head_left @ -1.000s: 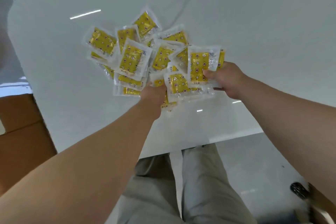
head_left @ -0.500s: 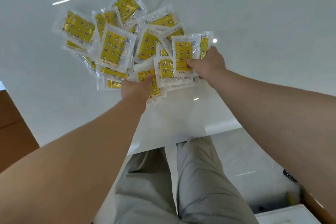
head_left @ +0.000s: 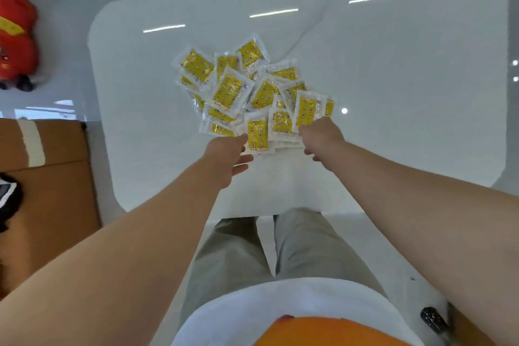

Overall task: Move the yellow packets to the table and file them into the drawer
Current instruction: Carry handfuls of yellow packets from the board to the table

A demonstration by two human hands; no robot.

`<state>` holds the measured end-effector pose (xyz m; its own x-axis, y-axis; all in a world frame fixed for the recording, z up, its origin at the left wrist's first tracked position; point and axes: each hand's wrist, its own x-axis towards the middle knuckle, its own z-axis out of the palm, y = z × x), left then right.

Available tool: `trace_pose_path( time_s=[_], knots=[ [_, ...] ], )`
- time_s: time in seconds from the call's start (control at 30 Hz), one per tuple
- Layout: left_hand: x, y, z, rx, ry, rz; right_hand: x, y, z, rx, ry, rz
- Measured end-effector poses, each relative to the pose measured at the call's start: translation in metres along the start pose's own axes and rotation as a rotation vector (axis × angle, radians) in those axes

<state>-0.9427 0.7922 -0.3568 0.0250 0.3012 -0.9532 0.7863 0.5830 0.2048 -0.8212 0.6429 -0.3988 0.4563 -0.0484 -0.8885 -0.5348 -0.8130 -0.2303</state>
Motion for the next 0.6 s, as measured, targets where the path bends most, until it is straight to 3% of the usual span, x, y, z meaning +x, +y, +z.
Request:
trace_pose_path(
  time_s=[0.23,0.4,0.6],
  knots=[
    [-0.123,-0.035,-0.074,-0.395,0.052,0.045,-0.140,-0.041,0.031,0.166,-0.251,-0.037],
    [-0.180,-0.082,-0.134,-0.673,0.033,0.041,-0.224,-0.052,0.056,0.115,-0.333,-0.150],
    [-0.229,-0.158,-0.206,-0.983,0.016,0.159,-0.314,-0.046,0.095,0.006,-0.435,-0.303]
  ],
)
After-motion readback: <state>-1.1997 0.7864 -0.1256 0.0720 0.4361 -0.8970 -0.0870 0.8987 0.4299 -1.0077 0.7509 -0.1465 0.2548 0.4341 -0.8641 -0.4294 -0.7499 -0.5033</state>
